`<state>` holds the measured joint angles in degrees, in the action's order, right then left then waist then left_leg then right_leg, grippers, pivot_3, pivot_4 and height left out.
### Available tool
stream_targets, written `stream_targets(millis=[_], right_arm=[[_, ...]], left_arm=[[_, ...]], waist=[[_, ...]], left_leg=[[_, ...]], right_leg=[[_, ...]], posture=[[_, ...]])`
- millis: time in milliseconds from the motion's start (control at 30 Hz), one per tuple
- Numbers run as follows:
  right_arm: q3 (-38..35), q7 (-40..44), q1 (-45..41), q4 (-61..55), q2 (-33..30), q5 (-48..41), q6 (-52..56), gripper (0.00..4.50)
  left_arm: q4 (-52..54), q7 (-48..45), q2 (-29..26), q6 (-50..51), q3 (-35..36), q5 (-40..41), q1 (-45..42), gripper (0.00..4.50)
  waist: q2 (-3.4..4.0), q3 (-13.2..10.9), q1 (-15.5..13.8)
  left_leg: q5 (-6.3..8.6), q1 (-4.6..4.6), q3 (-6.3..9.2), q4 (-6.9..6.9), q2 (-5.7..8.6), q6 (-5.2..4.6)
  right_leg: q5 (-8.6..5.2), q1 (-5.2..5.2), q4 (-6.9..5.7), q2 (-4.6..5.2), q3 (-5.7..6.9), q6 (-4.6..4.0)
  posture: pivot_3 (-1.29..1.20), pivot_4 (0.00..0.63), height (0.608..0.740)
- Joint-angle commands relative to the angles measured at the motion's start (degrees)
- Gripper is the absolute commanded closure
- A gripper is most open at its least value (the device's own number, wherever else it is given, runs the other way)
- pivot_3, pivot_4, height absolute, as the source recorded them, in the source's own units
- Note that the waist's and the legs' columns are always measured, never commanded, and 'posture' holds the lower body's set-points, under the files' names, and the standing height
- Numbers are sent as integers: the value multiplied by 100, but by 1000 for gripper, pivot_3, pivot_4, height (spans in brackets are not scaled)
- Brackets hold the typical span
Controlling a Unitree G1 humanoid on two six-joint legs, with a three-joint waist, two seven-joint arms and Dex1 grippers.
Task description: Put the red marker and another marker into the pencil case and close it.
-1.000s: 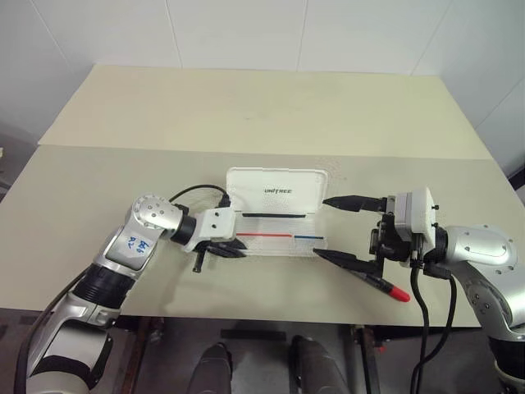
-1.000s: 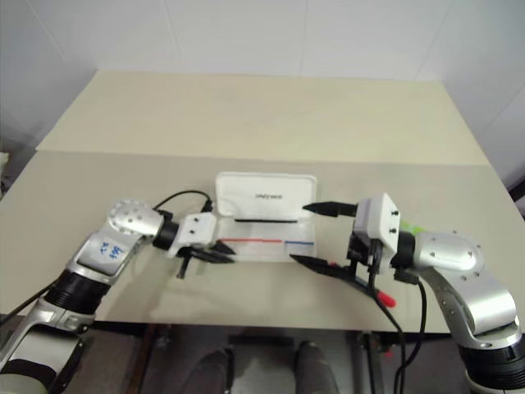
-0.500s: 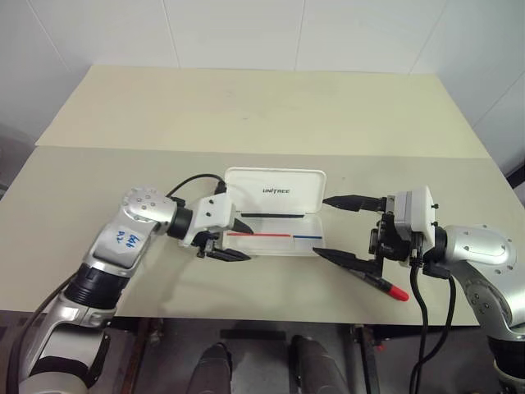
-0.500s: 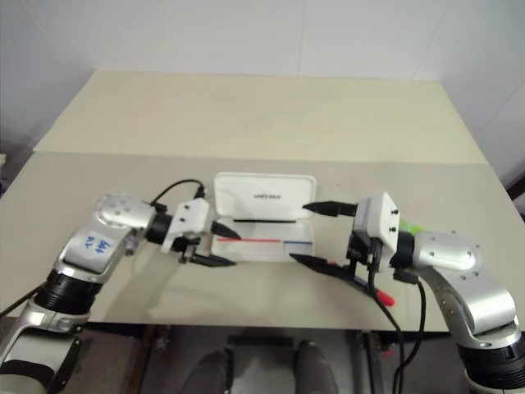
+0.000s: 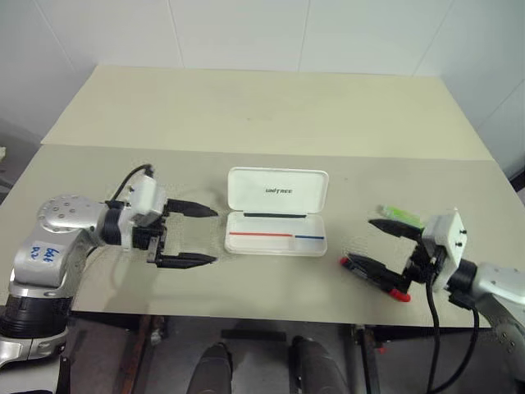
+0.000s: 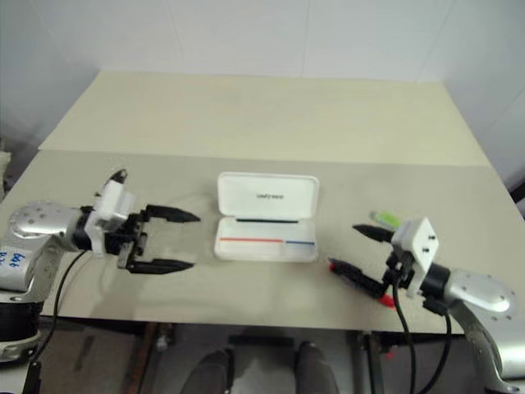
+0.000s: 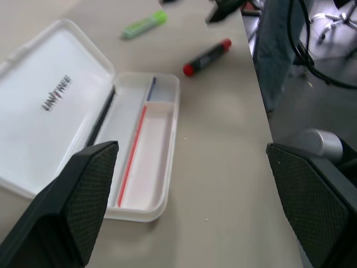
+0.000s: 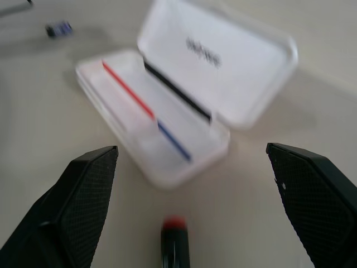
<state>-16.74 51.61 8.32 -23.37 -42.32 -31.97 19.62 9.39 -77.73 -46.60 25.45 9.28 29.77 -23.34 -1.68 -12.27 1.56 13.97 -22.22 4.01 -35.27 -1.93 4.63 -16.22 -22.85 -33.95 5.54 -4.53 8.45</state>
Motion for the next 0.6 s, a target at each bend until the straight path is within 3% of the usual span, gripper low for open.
stream_targets(millis=[33,533,600], right_arm=[[-179,197,180,139,-69,132,-301,0],[180,713,343,1516,60,684,-1040,0],[254,802,323,1737,64,787,-1207,407]], left_arm=[[-37,-133,-169,164,147,354,-42,41],[-227,-78,-164,102,-143,335,-319,41],[-272,-72,-163,61,-142,311,-374,0]], waist=[[0,0,6],[0,0,18],[0,0,20]], left_leg=[[0,1,-1,-1,0,0],[-5,5,-5,-7,0,-1],[-5,5,-4,-7,0,0]], right_leg=[[0,1,0,0,-1,0],[0,3,-2,-2,-8,0],[0,2,-3,-2,-8,0]], posture=[[0,150,740],[0,150,740],[0,150,740]])
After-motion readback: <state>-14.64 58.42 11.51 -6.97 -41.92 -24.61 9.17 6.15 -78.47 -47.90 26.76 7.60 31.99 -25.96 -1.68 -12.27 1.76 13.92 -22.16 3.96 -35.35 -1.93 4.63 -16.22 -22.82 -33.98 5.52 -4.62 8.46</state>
